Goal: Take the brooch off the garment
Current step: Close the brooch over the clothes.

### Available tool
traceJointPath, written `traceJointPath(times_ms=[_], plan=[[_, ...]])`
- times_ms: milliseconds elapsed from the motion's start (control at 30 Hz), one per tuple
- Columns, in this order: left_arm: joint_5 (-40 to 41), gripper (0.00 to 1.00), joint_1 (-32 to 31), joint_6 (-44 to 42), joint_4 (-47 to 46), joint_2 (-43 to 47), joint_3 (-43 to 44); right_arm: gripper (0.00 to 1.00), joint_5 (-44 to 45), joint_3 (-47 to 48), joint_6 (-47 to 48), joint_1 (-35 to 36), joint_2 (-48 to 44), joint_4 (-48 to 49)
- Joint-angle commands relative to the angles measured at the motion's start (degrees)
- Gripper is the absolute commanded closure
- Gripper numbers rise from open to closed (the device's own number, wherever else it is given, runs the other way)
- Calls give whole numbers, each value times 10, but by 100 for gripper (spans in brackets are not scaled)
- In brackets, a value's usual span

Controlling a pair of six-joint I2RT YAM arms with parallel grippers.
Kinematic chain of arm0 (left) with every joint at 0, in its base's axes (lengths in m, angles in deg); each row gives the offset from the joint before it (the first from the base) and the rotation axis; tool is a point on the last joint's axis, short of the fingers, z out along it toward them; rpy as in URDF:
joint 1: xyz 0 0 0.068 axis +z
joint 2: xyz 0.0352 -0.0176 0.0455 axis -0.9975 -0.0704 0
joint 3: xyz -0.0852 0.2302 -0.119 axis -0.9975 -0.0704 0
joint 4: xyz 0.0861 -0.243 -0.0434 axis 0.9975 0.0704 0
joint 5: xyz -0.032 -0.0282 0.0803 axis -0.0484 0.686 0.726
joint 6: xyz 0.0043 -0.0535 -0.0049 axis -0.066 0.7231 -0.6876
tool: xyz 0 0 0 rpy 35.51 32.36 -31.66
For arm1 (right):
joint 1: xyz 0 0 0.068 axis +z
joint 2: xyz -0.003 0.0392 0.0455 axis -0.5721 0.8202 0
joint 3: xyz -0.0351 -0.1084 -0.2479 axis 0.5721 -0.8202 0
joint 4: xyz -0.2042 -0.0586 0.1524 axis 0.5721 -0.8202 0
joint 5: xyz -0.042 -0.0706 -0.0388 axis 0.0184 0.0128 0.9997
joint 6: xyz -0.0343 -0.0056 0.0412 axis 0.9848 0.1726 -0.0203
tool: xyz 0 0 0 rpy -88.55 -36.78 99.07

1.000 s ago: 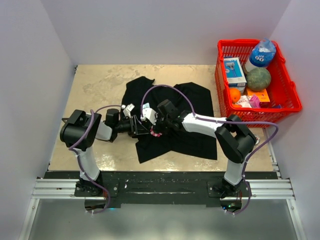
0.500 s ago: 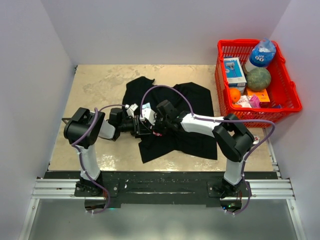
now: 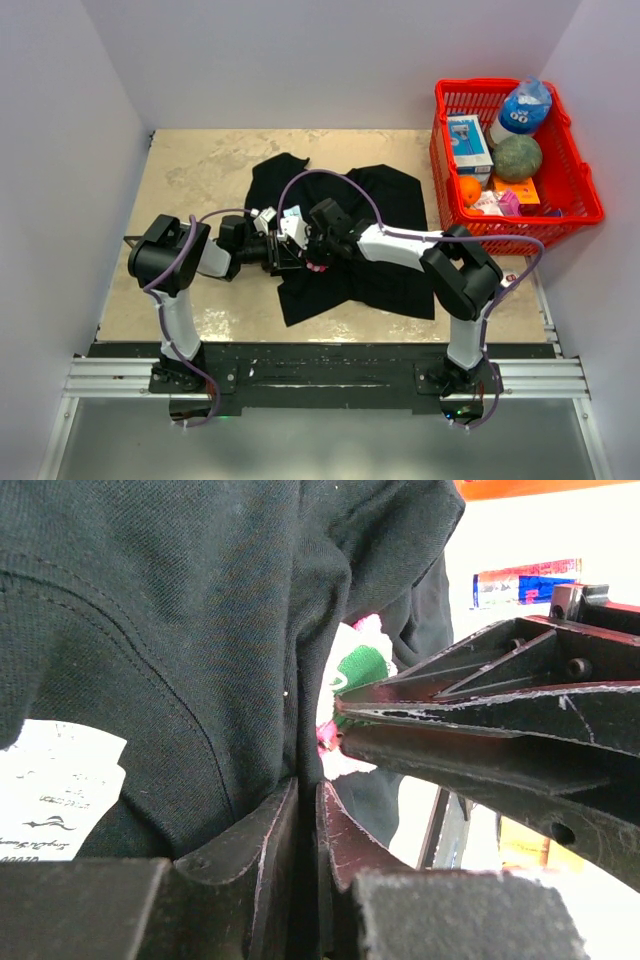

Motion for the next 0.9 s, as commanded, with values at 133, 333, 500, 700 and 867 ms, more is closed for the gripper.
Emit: traceJointPath(times_ms=[133, 333, 500, 700, 867], plan=[[68, 81, -11, -42, 78, -22, -21, 86, 12, 24, 13, -3, 13, -28], [70, 80, -11, -42, 75, -20, -25, 99, 5, 29, 19, -4, 16, -46], [69, 80, -11, -41, 74, -21, -24, 100, 30, 14, 9, -3, 5, -29], [69, 78, -11, -41, 81, -22, -22, 98, 42, 9, -5, -5, -6, -21], [67, 78, -11, -41, 80, -23, -18, 88, 53, 5, -5, -6, -14, -19]])
